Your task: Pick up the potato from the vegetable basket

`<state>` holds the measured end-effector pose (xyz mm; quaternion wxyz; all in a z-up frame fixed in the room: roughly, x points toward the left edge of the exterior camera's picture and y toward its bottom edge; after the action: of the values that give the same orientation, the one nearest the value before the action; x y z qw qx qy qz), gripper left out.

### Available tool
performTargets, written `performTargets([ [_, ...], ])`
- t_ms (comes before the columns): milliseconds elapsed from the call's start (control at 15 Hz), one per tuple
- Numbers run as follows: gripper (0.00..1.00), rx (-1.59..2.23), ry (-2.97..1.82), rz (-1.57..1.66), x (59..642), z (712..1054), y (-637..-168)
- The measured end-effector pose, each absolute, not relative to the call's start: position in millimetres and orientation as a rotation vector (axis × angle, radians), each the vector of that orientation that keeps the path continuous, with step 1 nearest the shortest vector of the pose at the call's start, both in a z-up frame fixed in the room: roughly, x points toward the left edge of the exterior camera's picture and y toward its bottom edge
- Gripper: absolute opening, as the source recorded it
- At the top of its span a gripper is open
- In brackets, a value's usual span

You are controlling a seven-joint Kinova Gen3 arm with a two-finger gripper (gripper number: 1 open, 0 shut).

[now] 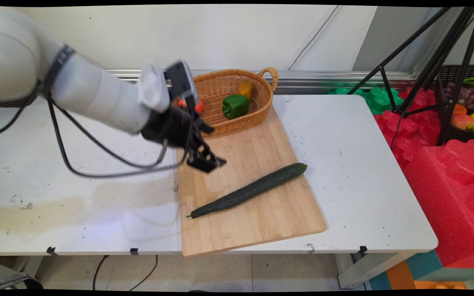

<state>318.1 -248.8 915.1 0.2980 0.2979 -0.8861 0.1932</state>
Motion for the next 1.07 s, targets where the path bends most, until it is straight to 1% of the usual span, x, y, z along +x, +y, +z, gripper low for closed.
performTargets([
  [333,1.0,0.875,-2.277,0.599,341.3,948.8,-279.4],
  [600,1.0,0.981,-2.22,0.694,355.6,968.9,-328.4],
  [867,1.0,1.061,-2.197,0.741,359.6,972.2,-371.2],
  [1067,1.0,1.133,-2.187,0.769,360.3,966.8,-410.8],
])
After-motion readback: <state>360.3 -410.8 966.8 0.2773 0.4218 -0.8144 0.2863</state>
